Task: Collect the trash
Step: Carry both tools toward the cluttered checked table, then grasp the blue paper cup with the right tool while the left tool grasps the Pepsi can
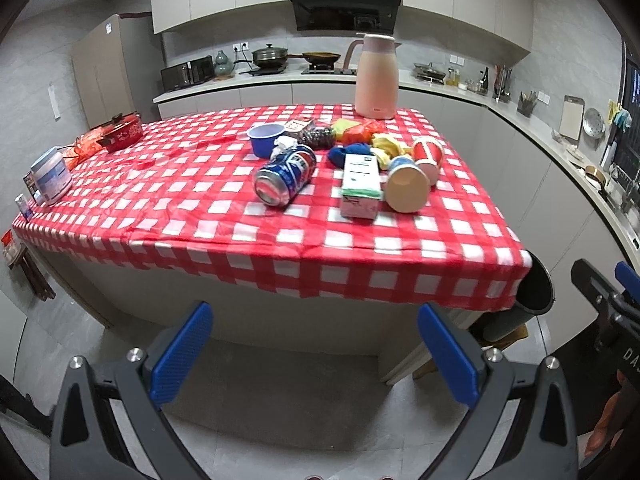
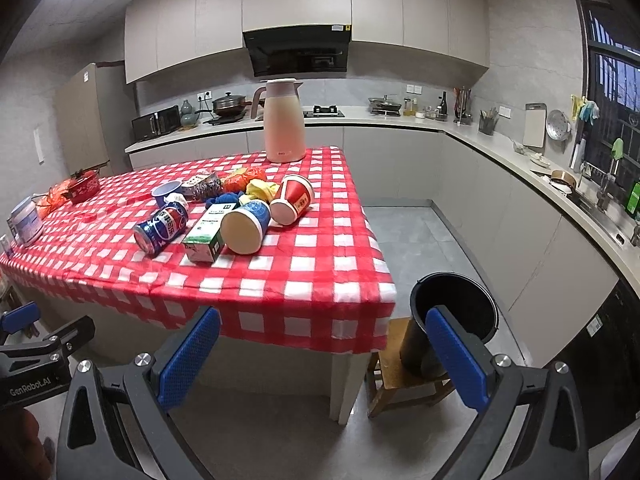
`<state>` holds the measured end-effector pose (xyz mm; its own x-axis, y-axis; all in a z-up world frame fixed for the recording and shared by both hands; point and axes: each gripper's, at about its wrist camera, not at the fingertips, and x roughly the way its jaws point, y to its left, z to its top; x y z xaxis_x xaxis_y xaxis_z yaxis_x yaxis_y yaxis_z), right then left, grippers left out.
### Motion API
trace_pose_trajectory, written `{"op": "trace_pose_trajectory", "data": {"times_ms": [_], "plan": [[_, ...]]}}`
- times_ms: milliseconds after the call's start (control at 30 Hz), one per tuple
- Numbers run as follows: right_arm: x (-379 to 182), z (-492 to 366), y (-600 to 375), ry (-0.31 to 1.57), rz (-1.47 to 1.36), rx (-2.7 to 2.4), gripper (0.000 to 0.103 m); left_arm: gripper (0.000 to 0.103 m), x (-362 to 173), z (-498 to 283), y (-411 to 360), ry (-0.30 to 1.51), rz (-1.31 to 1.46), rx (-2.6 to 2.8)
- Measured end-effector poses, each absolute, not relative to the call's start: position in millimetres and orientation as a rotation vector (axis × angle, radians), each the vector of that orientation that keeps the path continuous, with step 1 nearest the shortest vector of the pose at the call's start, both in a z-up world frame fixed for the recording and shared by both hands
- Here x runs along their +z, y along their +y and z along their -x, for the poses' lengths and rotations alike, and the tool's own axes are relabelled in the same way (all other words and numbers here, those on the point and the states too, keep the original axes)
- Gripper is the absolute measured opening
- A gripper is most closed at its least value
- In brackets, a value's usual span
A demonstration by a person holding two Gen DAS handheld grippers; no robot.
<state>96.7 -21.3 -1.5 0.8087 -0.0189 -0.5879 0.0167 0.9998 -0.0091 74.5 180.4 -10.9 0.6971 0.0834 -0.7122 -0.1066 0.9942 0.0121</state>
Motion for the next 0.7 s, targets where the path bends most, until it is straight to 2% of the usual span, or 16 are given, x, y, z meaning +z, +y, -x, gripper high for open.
{"op": "trace_pose_trajectory", "data": {"times_ms": [333, 700], "plan": [[-12.6, -161.1, -1.9, 0.642, -0.005, 0.019, 0.103, 0.103, -22.5, -132.7, 201.6, 0.810, 0.031, 0.152], [-19.6, -248.4, 15.3, 0.677, -0.032, 0.099, 0.093, 0.103, -22.7, -199.8, 222.3, 0.815, 0.022, 0.176]]}}
